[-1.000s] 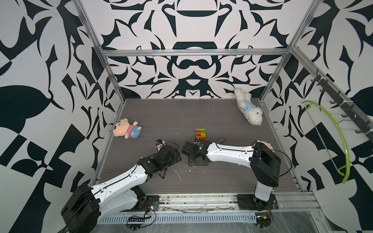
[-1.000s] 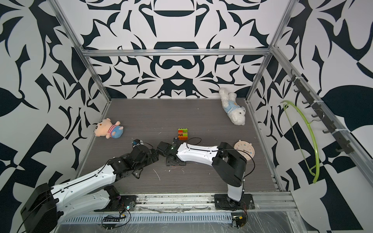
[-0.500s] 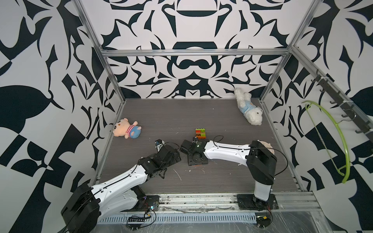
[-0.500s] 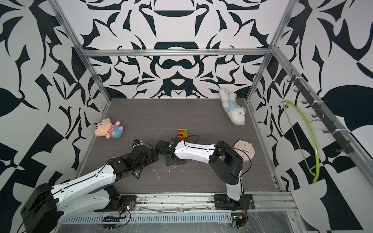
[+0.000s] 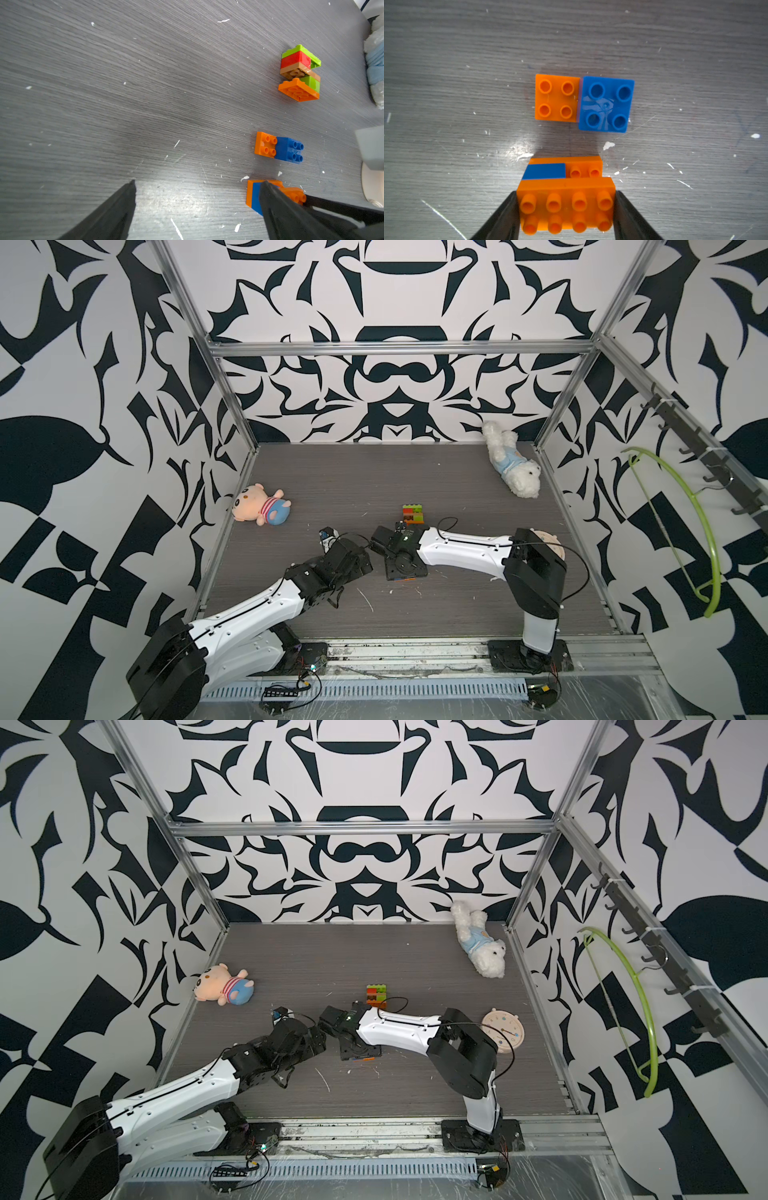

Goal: Assemble the number 5 with lego
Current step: Assemble the lego brick with the lego brick.

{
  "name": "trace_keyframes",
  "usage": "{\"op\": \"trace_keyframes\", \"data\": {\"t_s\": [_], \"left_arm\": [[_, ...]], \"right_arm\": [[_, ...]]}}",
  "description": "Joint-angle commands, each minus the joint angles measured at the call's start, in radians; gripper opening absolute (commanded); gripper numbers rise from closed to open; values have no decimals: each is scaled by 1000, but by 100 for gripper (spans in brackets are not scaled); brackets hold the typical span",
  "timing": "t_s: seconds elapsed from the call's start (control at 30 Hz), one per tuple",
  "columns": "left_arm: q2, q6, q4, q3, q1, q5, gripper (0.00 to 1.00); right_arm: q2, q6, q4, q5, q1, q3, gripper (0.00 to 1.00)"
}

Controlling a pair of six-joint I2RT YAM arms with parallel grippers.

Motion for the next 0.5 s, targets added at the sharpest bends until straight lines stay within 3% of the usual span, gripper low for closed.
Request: {"op": "trace_keyframes", "data": {"t_s": [0.0, 0.47], "left_arm": [[11, -4, -24, 14, 5, -10, 99], [14, -15, -40, 22, 5, -13, 99]], "right_arm": [[57, -13, -22, -28, -5, -44, 56], [39, -21, 43, -73, -16, -87, 56]]}}
